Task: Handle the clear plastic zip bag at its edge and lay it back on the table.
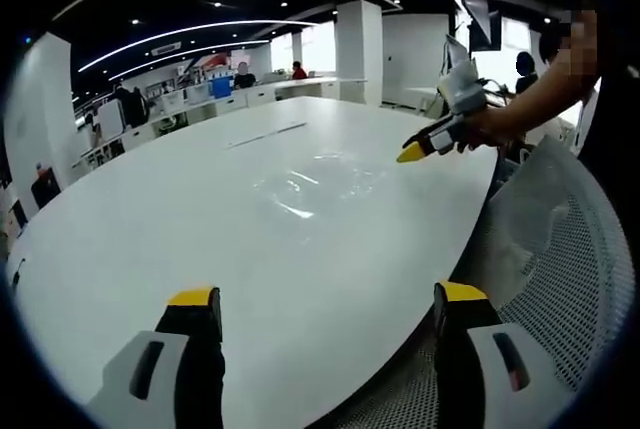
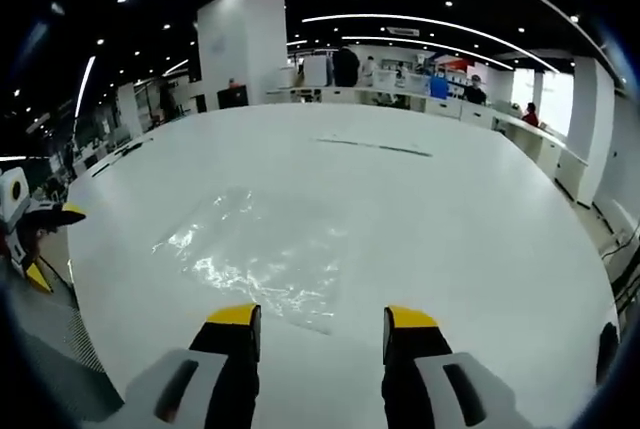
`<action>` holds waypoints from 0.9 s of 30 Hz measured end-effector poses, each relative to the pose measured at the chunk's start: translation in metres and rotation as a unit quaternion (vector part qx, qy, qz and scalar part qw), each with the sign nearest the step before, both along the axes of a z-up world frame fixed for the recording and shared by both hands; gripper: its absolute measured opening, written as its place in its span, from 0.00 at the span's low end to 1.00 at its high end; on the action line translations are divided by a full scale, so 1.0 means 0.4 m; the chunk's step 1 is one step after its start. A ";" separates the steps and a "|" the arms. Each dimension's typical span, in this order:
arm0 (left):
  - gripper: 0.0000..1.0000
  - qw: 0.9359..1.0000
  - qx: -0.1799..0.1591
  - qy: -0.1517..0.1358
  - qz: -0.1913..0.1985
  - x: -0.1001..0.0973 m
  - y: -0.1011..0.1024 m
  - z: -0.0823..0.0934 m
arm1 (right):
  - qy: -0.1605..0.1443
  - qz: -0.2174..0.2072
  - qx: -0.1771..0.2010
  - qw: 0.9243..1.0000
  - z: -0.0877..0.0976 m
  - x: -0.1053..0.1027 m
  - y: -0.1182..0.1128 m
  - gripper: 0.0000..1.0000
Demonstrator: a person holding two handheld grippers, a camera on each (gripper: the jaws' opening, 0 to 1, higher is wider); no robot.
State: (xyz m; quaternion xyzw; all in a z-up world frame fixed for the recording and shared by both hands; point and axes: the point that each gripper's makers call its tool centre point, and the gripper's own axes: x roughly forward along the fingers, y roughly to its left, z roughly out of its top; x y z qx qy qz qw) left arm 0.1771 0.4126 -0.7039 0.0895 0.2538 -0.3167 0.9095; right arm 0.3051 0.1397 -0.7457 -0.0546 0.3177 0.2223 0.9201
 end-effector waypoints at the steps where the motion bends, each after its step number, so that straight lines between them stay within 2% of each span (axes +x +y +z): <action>1: 0.87 1.000 0.000 0.000 0.000 0.000 0.000 0.000 | 0.000 0.001 0.000 1.000 -0.002 0.002 0.003 0.47; 10: 0.87 1.000 -0.001 -0.002 0.002 0.001 0.007 -0.002 | -0.010 0.016 -0.020 1.000 -0.006 0.022 0.021 0.47; 17: 0.87 1.000 0.000 0.000 0.001 -0.001 0.002 0.000 | -0.004 0.011 -0.021 1.000 -0.012 0.031 0.021 0.47; 27: 0.88 1.000 -0.011 -0.004 0.002 0.001 0.000 0.008 | 0.000 0.015 -0.036 0.999 -0.031 0.045 0.015 0.39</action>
